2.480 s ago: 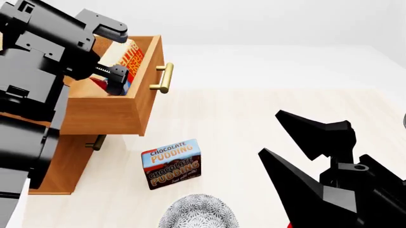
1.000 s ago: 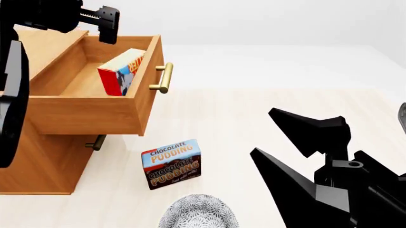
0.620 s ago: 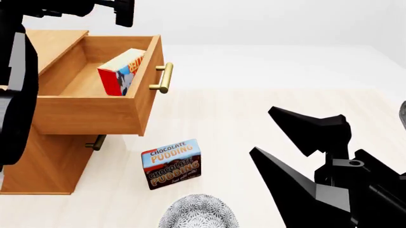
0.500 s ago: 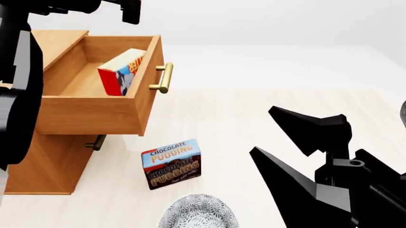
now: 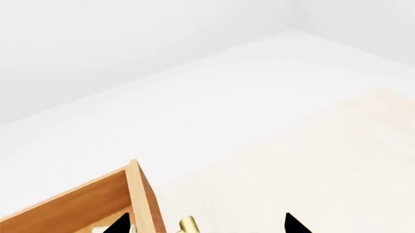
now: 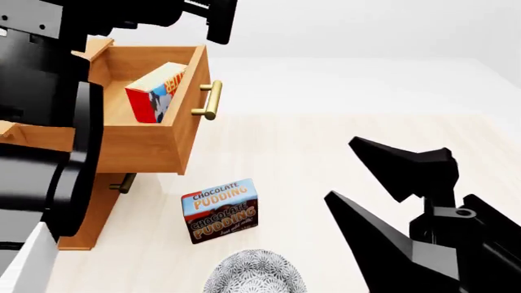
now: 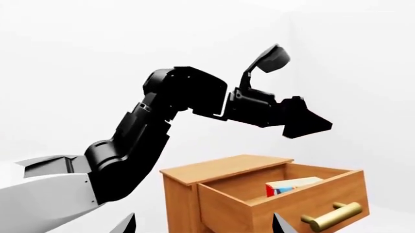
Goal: Put the butter at the front in the top drawer of the cabinet and close it.
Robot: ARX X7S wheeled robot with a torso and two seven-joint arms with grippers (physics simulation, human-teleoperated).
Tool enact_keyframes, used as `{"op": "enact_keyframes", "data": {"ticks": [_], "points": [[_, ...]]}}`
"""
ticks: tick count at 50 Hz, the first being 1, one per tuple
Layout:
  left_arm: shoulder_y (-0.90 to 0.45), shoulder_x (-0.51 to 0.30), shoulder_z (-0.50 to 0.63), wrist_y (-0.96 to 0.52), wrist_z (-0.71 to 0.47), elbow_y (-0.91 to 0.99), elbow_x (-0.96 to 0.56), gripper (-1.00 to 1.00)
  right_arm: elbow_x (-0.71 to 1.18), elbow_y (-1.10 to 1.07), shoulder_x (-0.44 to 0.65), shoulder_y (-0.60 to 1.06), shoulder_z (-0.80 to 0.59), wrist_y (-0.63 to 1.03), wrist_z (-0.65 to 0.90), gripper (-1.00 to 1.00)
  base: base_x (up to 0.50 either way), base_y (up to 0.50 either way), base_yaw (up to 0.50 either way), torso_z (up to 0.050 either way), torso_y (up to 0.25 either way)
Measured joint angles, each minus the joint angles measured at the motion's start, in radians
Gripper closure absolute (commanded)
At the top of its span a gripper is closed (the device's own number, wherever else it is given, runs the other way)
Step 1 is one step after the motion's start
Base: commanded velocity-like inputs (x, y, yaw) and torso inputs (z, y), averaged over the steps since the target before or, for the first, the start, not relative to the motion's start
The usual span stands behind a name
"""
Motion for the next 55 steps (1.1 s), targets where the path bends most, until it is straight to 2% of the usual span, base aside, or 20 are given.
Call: {"op": "enact_keyframes", "data": {"ticks": [18, 25, 38, 55], "points": [[0.144, 0.042, 0.022, -0.251, -0.036, 0.392, -0.083, -1.0, 0.022, -0.015, 0.016, -0.019, 0.022, -0.013, 0.009, -1.0, 0.0, 0.0, 0.0, 0.0, 0.0], [0.185, 0.041, 0.052, -0.307, -0.142, 0.487, -0.222, -1.0, 0.032, -0.022, 0.022, -0.032, 0.036, -0.019, 0.012, -1.0, 0.0, 0.0, 0.0, 0.0, 0.0], [0.255, 0.036, 0.124, -0.332, -0.307, 0.566, -0.427, -1.0, 0.043, -0.033, 0.029, -0.066, 0.067, -0.03, 0.008, -1.0, 0.0, 0.0, 0.0, 0.0, 0.0], [0.359, 0.044, 0.213, -0.293, -0.411, 0.561, -0.514, -1.0, 0.039, -0.043, 0.028, -0.103, 0.091, -0.041, -0.004, -1.0, 0.0, 0.0, 0.0, 0.0, 0.0]]}}
